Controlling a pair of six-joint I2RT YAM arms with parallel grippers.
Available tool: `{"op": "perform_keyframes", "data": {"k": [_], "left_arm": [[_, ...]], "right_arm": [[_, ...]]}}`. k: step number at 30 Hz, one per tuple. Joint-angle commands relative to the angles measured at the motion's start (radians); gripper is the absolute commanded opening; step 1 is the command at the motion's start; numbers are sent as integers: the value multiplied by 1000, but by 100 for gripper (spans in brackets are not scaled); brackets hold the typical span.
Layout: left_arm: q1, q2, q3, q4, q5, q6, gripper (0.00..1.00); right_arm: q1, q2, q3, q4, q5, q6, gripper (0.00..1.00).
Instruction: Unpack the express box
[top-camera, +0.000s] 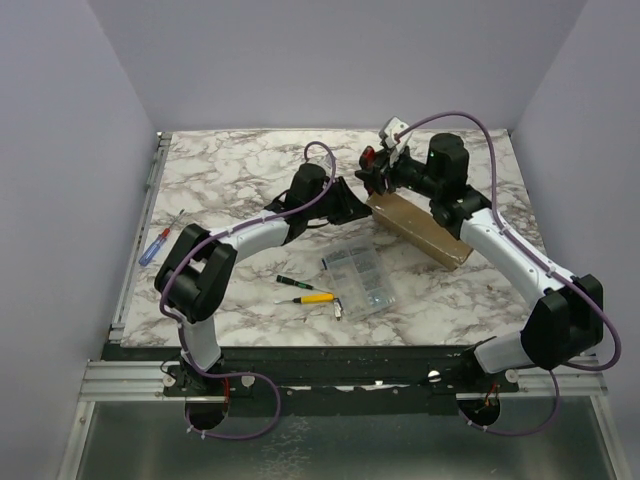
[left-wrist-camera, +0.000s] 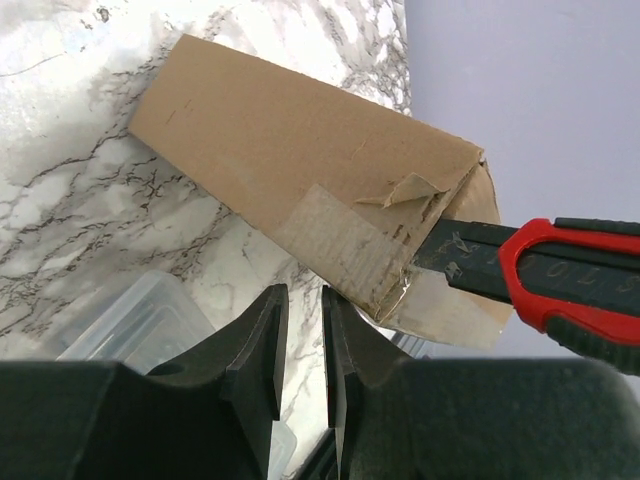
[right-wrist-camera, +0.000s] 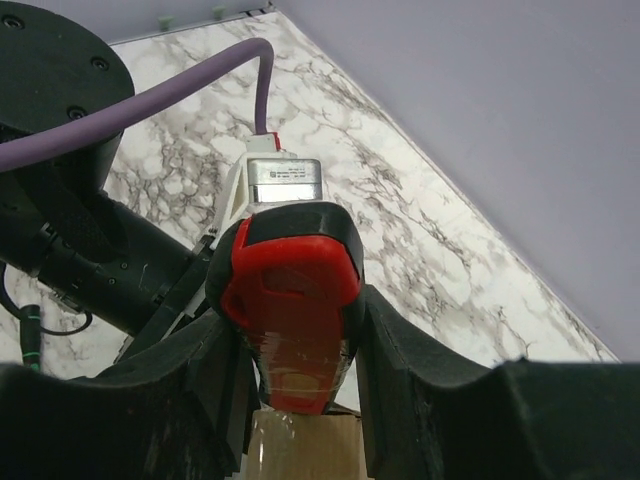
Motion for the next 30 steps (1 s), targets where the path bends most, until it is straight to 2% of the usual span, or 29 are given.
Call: {"op": "perform_keyframes", "data": {"k": [1,6,11,14,23,27,30], "left_arm": [[-7,-82,48,105,-6,-67,27],[8,-98,50,102,-16,-115,27],[23,-107,45,103,-30,-149,27],[35,-112,38,103,-32,-157,27],[44,-97,13,103,-27,-172,27],[45,-110,2,100,-19,-137,27],[48,-147,-20,80,0,-66,35]], "right_arm": [[71,-16,-25,-16,103,27,0],[89,-52,-81,17,114,-11,0],[92,-69,-107,-26,-3,-92,0],[92,-113,-172,29,-70,-114,0],[92,-87,-179,88,-191,-68,0],[89,-75,-170,102,-88,-16,0],[83,-57,-134,68,-17,-12,0]]}}
